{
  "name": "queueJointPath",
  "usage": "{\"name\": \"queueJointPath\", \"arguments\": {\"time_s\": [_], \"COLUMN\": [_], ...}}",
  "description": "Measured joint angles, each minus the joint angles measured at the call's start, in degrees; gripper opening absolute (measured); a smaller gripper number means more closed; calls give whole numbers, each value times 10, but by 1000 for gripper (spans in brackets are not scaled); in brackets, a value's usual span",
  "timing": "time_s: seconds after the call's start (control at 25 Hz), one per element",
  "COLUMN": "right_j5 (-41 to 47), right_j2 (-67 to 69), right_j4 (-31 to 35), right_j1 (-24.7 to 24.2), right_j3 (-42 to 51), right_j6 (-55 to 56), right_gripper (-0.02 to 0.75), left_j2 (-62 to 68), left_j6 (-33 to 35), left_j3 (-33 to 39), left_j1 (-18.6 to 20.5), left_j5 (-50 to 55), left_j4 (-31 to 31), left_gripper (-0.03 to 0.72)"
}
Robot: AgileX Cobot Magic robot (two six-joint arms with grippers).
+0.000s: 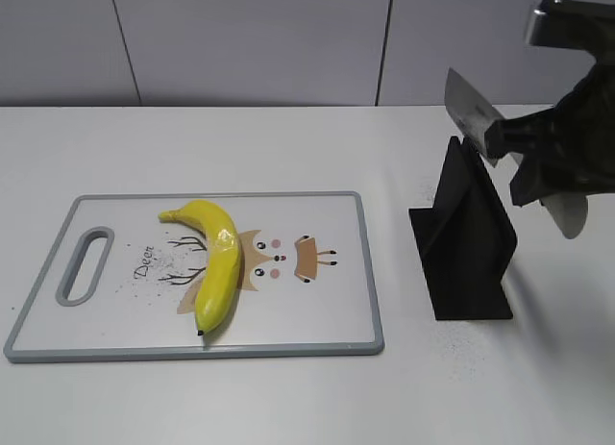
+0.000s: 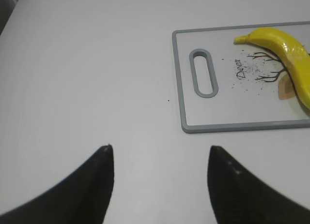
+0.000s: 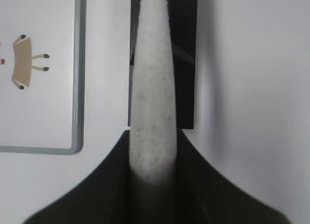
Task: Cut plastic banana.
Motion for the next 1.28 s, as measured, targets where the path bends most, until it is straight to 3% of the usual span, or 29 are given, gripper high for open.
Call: {"name": "queueJointPath", "arguments": {"time_s": [0.88,1.28], "right_j5": [28,57], "right_j2": [32,32], "right_j4": [46,93], "right_j1": [0,0], "right_j3": [33,33], "right_j6": [-9,-66], "right_gripper": [172,491], "left_j2": [-48,-48], "left_j6": [0,0], "left_j3": [3,3], "left_j1": [0,0], "left_j5": [-2,-2], "left_j4": [1,1], "left_gripper": [528,527]}}
